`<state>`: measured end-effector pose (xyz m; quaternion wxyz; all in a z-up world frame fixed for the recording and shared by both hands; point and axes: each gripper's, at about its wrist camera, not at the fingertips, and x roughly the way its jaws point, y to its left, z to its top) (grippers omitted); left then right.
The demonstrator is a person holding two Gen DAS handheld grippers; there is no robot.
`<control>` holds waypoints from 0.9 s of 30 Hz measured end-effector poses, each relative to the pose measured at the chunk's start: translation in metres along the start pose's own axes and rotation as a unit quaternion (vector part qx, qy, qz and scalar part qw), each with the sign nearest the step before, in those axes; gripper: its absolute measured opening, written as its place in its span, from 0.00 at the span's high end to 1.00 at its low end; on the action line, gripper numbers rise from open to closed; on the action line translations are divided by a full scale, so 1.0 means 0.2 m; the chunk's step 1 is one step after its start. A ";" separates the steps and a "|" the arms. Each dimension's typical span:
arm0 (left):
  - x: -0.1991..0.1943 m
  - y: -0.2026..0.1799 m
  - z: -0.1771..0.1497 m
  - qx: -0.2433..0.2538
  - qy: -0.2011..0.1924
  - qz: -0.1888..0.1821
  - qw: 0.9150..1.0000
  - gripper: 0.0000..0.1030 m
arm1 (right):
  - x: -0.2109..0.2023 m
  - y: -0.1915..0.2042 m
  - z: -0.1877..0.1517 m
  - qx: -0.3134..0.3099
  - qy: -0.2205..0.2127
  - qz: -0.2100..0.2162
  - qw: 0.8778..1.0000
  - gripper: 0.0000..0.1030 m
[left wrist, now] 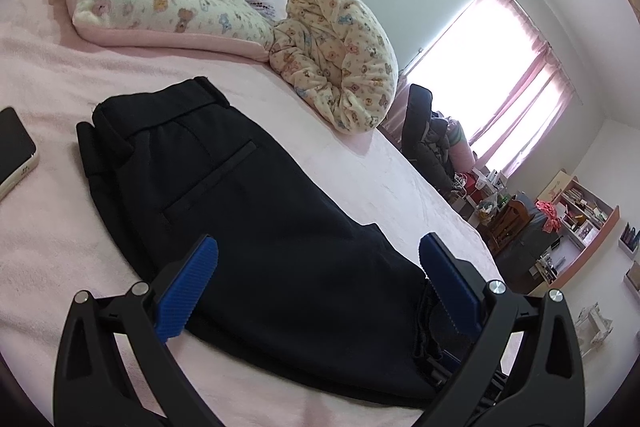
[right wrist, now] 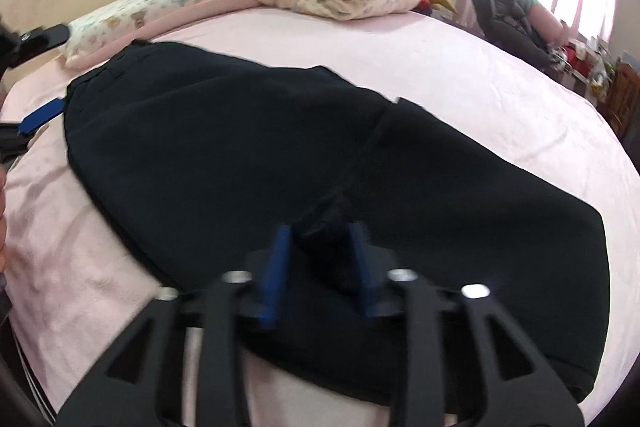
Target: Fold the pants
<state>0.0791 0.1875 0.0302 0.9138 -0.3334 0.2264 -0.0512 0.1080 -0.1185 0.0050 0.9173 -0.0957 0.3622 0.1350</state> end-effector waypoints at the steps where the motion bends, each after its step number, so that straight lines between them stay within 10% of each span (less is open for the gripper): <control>1: 0.00 0.01 0.00 -0.004 0.001 -0.001 1.000 0.02 | 0.00 0.01 0.00 -0.009 0.002 -0.006 1.000 0.49; 16: 0.02 0.01 -0.01 -0.010 0.010 0.000 1.000 0.02 | 0.10 0.04 0.06 -0.044 0.027 -0.056 0.997 0.68; 22: -0.01 0.04 0.00 -0.020 0.001 0.002 1.000 0.02 | -0.04 -0.22 0.12 0.135 -0.028 0.043 0.989 0.84; 27: 0.01 0.06 0.01 -0.037 0.010 -0.003 0.999 0.02 | -0.13 -0.21 0.18 0.154 -0.049 0.095 0.982 0.84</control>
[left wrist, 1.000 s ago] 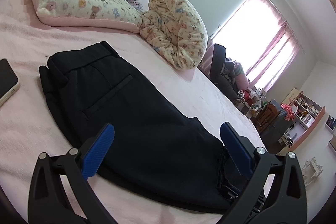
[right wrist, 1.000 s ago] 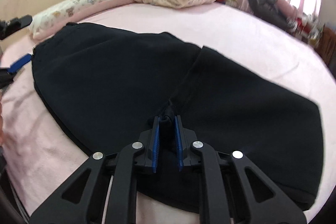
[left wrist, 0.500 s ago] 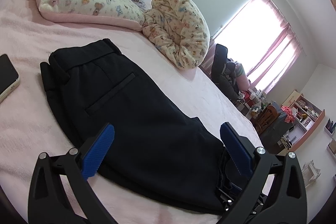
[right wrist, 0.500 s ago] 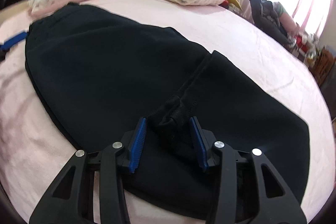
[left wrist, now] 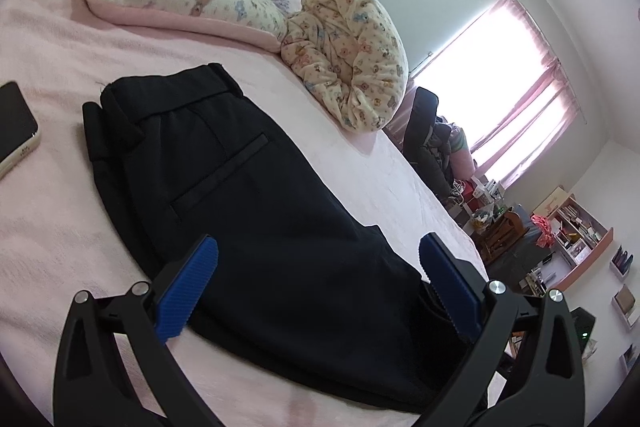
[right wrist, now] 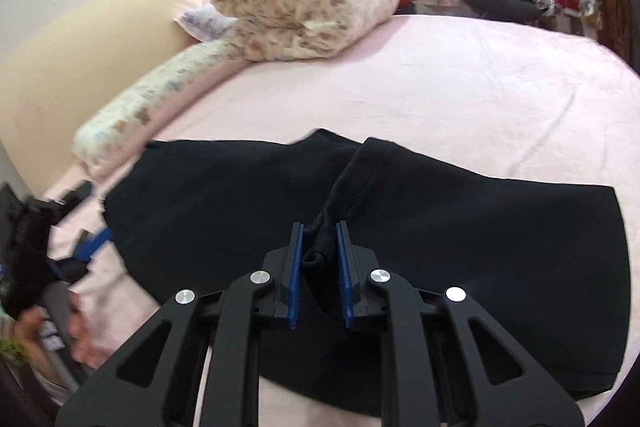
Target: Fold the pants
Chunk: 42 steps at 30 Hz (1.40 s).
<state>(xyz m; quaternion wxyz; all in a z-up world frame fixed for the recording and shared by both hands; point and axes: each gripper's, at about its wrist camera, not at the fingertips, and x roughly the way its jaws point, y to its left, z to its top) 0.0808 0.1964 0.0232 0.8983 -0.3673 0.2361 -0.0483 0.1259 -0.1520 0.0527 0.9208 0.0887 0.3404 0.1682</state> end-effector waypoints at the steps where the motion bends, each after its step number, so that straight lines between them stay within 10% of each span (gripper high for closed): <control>1: 0.00 0.00 0.00 0.001 0.000 0.000 1.000 0.02 | 0.01 0.04 0.00 -0.005 0.004 0.009 1.000 0.84; 7: -0.01 0.00 0.00 0.012 -0.003 0.009 1.000 0.02 | 0.30 0.21 -0.18 -0.099 0.098 -0.045 0.989 0.70; 15: -0.05 0.09 0.06 -0.029 -0.019 0.005 0.999 0.02 | 0.14 0.31 -0.20 -0.126 0.043 -0.009 0.991 0.39; 19: -0.05 0.14 0.08 -0.046 -0.012 -0.001 0.999 0.02 | 0.30 0.31 -0.27 -0.137 0.108 -0.022 0.984 0.29; 30: -0.07 0.39 0.15 -0.183 0.085 -0.070 0.977 0.02 | -0.39 -0.15 -0.37 0.013 -0.041 0.097 0.994 0.15; 42: 0.12 0.41 0.20 -0.198 0.181 0.054 0.962 0.02 | -0.61 -0.62 -0.51 0.145 -0.115 0.154 0.971 0.12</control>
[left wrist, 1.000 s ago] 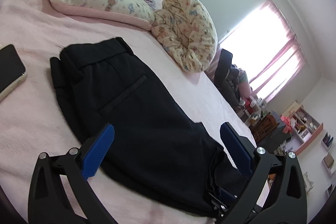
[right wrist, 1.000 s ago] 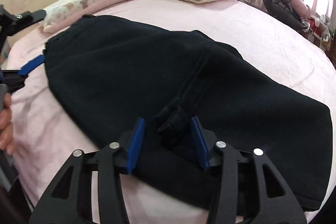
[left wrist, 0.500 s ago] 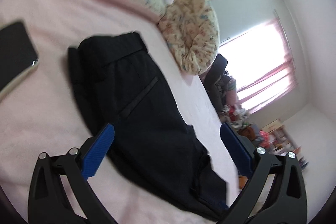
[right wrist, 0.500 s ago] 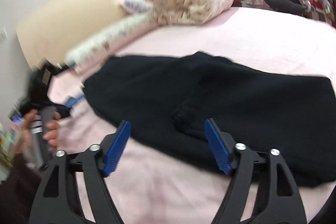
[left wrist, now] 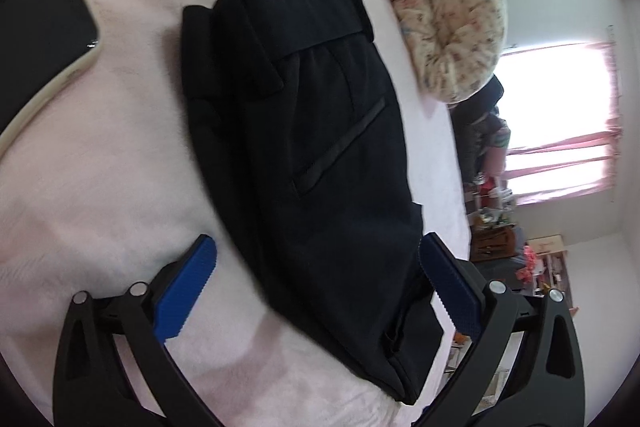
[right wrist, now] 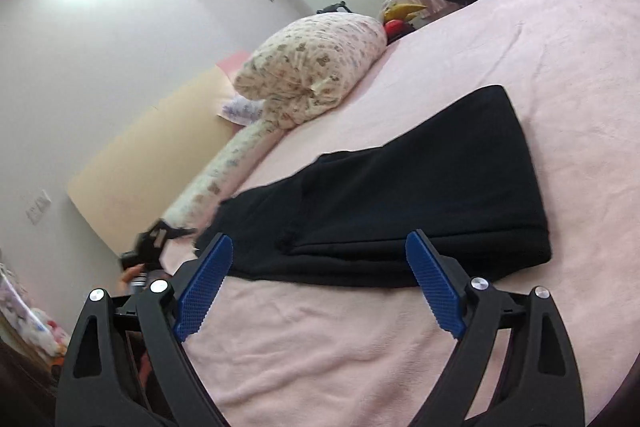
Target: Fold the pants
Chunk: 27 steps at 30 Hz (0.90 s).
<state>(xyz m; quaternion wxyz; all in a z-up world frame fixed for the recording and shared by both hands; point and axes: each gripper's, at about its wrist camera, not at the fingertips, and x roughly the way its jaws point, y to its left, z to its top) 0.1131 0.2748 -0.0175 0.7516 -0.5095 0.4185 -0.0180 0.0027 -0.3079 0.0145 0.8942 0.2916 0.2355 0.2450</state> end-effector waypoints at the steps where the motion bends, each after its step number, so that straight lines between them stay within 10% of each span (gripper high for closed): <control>1: 0.02 -0.01 0.01 0.002 0.002 0.008 1.000 0.02 | 0.00 0.01 0.00 -0.003 -0.001 0.004 1.000 0.12; 9: 0.14 -0.08 0.07 0.038 0.014 0.021 0.999 0.02 | -0.02 0.03 -0.02 0.022 -0.001 0.048 0.999 0.09; 16: 0.12 -0.09 0.07 0.044 -0.016 -0.065 0.997 0.03 | 0.02 0.05 -0.02 0.011 0.011 0.041 0.999 0.09; 22: 0.18 -0.09 0.07 0.039 -0.031 -0.010 0.999 0.17 | 0.04 0.05 -0.04 0.012 0.021 0.038 0.999 0.09; 27: 0.18 -0.05 0.07 0.008 -0.041 0.021 0.999 0.50 | 0.06 0.05 -0.05 0.015 0.027 0.037 0.999 0.08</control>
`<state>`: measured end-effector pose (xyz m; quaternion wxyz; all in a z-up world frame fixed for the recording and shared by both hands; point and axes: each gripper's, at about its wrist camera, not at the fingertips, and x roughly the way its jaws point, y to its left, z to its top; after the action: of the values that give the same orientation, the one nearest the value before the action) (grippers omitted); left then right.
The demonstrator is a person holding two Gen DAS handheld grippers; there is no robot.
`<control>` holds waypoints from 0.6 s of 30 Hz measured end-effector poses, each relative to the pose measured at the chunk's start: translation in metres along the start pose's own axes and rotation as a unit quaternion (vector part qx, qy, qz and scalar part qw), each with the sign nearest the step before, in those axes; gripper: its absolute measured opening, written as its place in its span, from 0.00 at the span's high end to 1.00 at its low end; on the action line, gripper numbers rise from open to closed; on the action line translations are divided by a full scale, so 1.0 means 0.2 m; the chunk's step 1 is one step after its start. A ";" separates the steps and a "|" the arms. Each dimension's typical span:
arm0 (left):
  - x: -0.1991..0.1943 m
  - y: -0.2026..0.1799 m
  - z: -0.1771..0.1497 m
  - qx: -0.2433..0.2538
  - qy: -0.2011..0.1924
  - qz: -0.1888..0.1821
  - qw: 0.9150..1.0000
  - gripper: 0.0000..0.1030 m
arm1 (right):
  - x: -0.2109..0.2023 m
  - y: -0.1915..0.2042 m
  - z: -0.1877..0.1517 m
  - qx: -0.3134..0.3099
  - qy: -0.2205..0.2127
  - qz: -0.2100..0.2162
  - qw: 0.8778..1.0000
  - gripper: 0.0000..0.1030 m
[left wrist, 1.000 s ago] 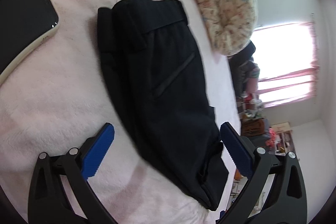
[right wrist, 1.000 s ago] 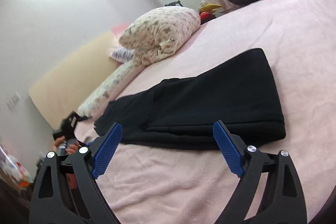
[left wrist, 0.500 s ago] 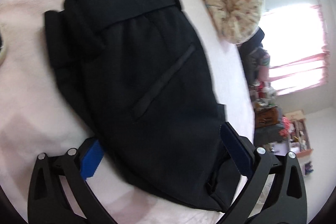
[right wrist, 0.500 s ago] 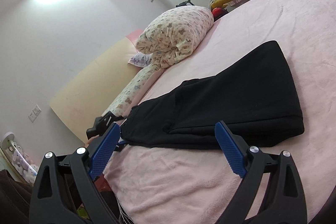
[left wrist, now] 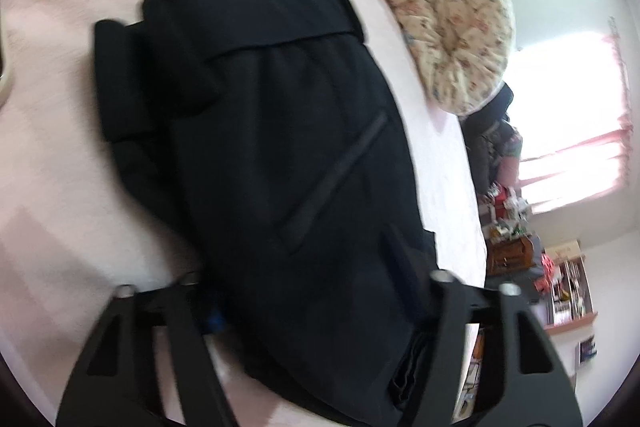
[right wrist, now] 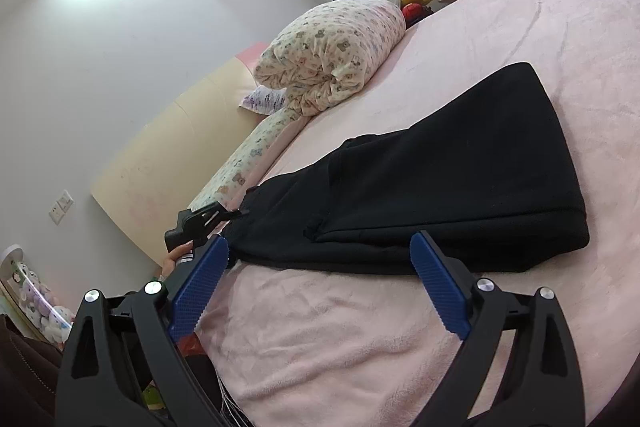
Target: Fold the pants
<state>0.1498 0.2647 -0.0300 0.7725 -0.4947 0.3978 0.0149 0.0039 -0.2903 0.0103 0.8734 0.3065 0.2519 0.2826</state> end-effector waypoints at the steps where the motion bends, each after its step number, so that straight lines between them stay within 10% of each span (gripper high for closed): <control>1: 0.00 0.01 0.01 -0.003 0.000 0.004 1.000 0.57 | 0.00 0.00 0.00 0.000 0.001 0.000 1.000 0.08; 10: -0.08 -0.12 -0.06 0.066 -0.043 0.043 0.996 0.83 | -0.03 0.01 0.01 0.005 -0.013 0.006 1.000 0.08; 18: -0.22 -0.59 -0.21 0.233 -0.105 0.094 0.962 0.86 | -0.16 -0.03 0.06 0.035 -0.063 0.009 0.997 0.05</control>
<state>0.1438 0.1879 0.0779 0.8989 -0.2567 0.3521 0.0463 -0.0098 -0.3206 0.0234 0.8737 0.3558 0.2036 0.2619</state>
